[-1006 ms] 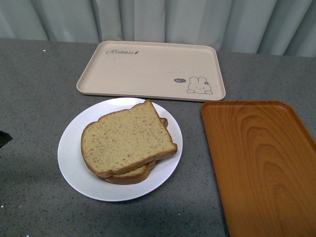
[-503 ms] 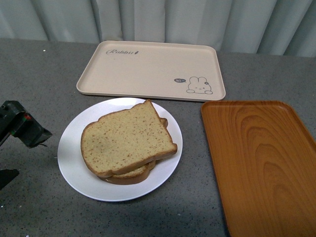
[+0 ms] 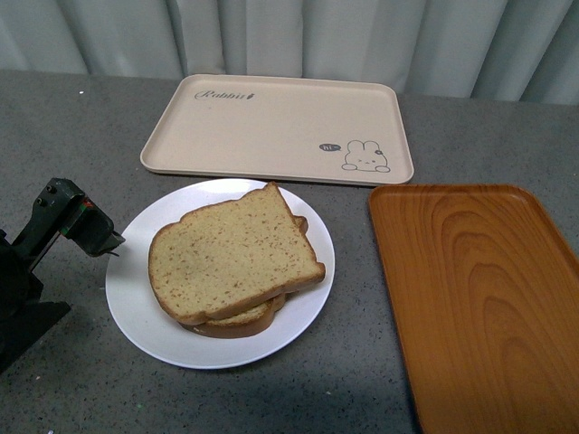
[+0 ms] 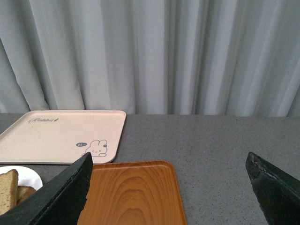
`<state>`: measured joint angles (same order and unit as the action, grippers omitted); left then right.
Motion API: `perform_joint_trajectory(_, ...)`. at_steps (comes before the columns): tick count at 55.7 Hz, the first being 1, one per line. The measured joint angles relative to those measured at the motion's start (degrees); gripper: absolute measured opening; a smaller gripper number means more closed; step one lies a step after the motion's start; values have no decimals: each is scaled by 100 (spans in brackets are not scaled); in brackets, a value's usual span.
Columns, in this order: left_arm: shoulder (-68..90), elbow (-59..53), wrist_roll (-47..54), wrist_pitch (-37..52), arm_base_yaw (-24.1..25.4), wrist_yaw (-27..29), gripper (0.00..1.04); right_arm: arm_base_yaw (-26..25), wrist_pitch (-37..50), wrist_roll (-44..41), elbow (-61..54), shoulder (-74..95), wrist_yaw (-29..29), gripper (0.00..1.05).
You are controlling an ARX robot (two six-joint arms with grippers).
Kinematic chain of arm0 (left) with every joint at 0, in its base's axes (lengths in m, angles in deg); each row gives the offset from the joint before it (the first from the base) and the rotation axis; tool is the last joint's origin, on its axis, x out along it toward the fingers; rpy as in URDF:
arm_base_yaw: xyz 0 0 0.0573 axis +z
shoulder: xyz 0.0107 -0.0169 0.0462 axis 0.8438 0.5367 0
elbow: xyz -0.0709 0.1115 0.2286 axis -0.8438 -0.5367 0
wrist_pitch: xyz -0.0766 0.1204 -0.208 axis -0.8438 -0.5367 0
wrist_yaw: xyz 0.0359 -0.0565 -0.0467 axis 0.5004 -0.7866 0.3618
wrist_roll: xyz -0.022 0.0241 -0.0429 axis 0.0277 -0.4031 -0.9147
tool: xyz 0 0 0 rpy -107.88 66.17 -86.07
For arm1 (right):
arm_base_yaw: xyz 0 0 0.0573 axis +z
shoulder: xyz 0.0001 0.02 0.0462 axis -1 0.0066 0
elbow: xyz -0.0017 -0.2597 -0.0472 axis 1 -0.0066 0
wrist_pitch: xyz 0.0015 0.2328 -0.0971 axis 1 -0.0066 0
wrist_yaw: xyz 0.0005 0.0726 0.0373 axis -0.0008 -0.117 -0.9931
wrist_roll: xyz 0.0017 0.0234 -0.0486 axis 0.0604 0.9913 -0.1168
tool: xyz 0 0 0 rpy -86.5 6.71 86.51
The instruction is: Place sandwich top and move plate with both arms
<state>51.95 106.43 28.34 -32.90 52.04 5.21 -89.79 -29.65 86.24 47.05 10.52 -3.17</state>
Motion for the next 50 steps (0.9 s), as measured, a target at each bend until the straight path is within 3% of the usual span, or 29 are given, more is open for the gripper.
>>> perform_joint_trajectory(15, 50, 26, -120, -72, -44, 13, 98, 0, 0, 0, 0, 0, 0, 96)
perform_joint_trajectory(28, 120, 63, -111, -90, -131, 13, 61, 0, 0, 0, 0, 0, 2, 96)
perform_joint_trajectory(32, 162, 118, -118, -103, -208, -31, 70, 0, 0, 0, 0, 0, 2, 96)
perform_joint_trajectory(36, 199, 166, -146, -103, -271, -79, 71, 0, 0, 0, 0, 0, 0, 96)
perform_joint_trajectory(50, 422, 313, -236, -46, -328, -289, 18, 0, 0, 0, 0, 0, 0, 96)
